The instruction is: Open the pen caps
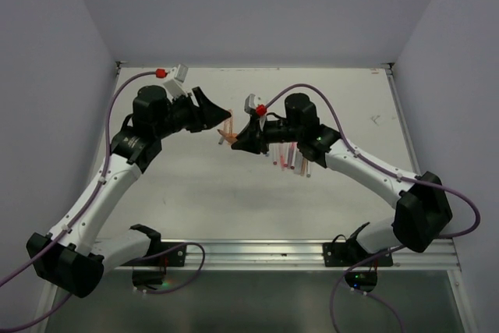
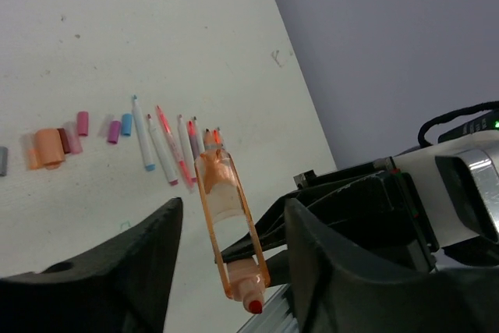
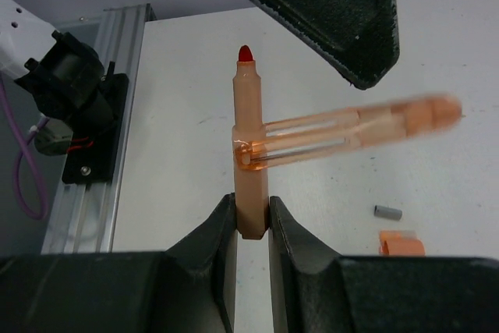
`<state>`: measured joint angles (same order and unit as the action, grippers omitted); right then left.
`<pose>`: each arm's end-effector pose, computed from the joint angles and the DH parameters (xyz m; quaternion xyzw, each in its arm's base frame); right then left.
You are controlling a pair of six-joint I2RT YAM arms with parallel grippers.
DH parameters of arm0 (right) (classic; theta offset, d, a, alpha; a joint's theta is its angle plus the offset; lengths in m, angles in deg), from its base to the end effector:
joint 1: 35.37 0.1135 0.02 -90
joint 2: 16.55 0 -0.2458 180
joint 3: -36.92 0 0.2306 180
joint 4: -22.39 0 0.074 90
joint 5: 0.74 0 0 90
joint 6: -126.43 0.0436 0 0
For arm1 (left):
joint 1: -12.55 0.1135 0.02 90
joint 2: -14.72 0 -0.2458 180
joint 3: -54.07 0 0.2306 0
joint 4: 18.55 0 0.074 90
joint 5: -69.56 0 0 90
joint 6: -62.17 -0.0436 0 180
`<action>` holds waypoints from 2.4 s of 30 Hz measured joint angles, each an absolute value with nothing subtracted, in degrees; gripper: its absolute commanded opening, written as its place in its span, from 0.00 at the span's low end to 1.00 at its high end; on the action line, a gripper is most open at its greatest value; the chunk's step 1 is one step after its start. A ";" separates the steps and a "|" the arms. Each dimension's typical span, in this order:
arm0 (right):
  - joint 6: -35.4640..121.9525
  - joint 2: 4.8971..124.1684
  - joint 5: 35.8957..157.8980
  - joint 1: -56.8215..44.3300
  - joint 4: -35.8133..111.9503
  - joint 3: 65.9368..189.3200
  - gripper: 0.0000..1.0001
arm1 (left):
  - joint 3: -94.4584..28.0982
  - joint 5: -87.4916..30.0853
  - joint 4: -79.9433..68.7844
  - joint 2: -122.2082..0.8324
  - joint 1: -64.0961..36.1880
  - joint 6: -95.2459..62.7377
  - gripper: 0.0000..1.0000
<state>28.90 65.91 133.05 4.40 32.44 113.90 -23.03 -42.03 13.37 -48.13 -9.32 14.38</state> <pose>0.2258 0.2272 0.3069 -0.5030 0.5862 0.4411 0.4569 0.2172 -0.1045 0.3542 -0.0312 0.8001 -0.4357 0.4112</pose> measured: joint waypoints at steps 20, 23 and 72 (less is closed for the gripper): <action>44.33 61.27 132.37 3.92 21.14 112.55 0.00 | -18.83 -51.93 -0.03 -32.96 -2.04 6.56 0.87; 49.36 61.45 133.20 3.83 17.31 112.48 0.00 | -14.44 -56.89 -6.79 -29.33 -2.02 5.57 0.86; 64.92 64.88 141.40 3.78 5.66 112.83 0.00 | -9.89 -72.58 -27.40 -39.00 -2.09 9.55 0.44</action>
<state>64.92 64.88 141.40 3.78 5.66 112.83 -9.89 -72.58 -27.40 -39.00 -2.09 9.55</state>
